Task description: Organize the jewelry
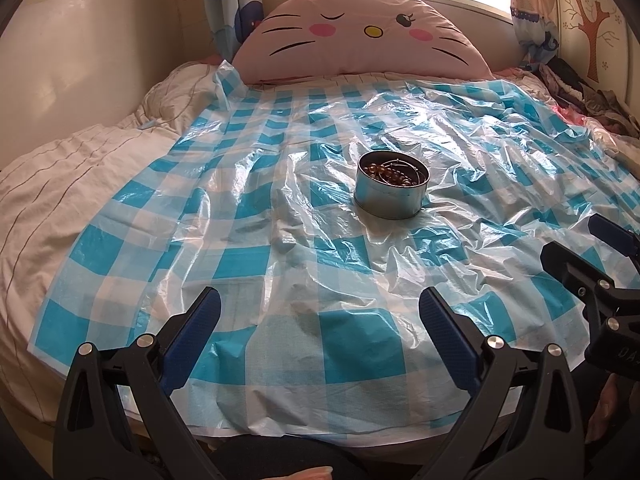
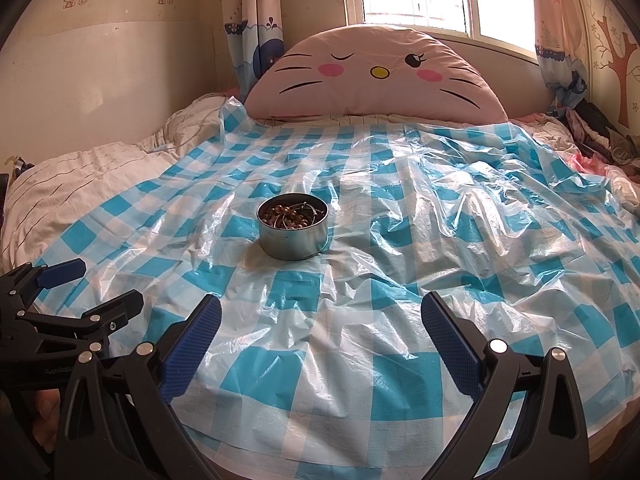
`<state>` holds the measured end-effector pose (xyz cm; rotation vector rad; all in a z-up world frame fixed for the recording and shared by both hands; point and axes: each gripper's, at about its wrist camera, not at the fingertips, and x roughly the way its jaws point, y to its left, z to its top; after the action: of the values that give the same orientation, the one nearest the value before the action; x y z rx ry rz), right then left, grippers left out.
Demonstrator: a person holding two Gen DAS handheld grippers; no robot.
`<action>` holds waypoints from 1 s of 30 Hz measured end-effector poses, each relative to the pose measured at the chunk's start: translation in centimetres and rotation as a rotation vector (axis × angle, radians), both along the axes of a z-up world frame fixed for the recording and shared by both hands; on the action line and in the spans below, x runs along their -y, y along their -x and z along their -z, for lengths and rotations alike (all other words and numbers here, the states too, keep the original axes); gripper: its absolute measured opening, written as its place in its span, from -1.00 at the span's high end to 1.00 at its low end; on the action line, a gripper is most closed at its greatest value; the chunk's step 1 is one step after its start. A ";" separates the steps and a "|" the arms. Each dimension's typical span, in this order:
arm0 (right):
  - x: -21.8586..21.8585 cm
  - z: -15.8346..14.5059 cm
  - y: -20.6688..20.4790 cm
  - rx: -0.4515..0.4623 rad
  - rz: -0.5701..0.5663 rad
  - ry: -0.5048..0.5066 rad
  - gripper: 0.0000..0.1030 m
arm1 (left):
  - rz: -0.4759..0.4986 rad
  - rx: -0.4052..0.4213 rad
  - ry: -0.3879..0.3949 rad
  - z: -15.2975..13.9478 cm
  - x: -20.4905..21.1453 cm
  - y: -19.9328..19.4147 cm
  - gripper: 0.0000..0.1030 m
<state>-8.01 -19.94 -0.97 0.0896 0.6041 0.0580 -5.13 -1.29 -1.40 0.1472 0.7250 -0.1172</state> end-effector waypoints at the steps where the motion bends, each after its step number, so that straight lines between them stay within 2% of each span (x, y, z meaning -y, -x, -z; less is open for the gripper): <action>1: 0.0 -0.1 -0.1 0.000 -0.001 0.002 -0.86 | 0.000 0.000 0.000 0.0 0.0 0.1 -0.85; 18: 0.1 -0.1 0.0 0.000 -0.001 -0.001 -0.86 | -0.001 -0.007 0.003 0.0 -0.1 -0.2 -0.85; 30: 0.2 -0.1 0.0 0.001 0.000 -0.001 -0.86 | 0.003 -0.043 0.013 0.3 -0.4 -0.5 -0.85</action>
<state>-7.97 -20.10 -0.91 0.0909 0.6030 0.0585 -4.59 -0.86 -1.72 0.1338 0.7670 -0.1279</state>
